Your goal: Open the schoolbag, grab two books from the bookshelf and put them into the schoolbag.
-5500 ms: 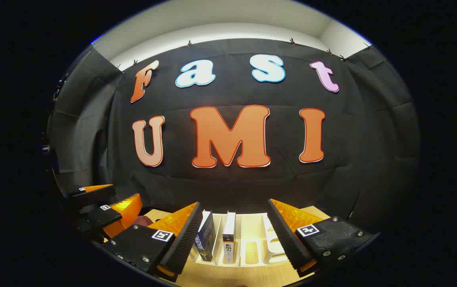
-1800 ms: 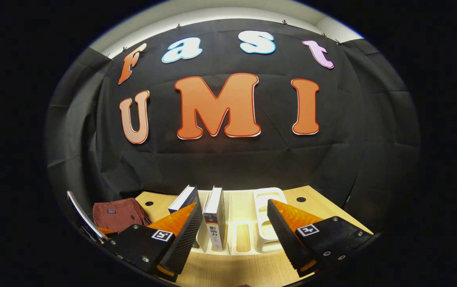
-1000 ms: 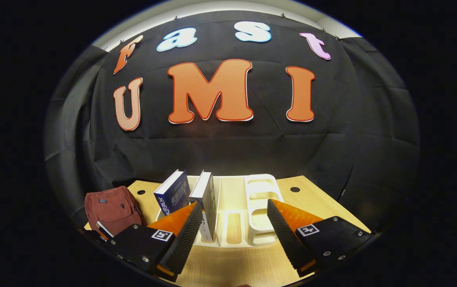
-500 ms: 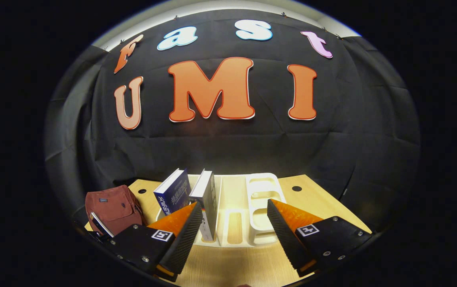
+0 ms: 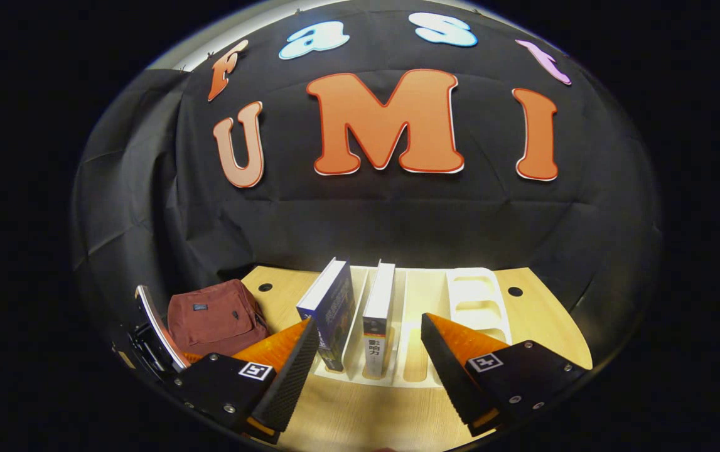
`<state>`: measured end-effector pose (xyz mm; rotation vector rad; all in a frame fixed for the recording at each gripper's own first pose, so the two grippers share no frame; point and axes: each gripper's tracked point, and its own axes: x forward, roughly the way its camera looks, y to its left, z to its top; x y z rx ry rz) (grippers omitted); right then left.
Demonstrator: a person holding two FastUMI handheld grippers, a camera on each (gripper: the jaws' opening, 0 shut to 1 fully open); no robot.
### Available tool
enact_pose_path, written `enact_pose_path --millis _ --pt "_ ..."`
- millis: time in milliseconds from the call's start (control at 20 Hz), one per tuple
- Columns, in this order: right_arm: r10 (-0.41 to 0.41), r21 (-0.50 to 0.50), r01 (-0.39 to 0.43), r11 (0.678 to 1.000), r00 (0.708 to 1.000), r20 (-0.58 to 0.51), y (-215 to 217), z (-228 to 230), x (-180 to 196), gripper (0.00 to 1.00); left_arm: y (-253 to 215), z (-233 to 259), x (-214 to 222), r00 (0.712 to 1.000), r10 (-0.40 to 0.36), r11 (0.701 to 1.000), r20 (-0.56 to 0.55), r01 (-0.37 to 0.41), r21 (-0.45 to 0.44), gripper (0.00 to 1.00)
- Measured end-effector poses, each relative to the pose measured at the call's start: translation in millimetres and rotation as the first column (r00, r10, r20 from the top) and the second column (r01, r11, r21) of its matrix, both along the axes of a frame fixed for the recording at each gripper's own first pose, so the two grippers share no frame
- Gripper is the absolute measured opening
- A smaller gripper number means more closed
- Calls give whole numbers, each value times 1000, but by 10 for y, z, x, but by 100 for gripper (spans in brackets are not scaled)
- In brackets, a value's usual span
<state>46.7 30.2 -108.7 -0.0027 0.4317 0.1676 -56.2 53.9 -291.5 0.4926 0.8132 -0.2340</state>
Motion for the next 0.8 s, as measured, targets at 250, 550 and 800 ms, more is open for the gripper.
enact_pose_path --millis 250,550,800 --pt "55 -3 -55 998 995 -80 265 52 198 97 228 365 245 999 -32 998 11 32 -52 5" --pt "136 119 -108 987 956 -261 643 -61 429 98 537 812 532 999 -4 991 51 11 -134 5" --pt "102 7 -105 994 952 -290 634 -5 740 97 824 1022 804 998 9 981 58 2 -194 5"
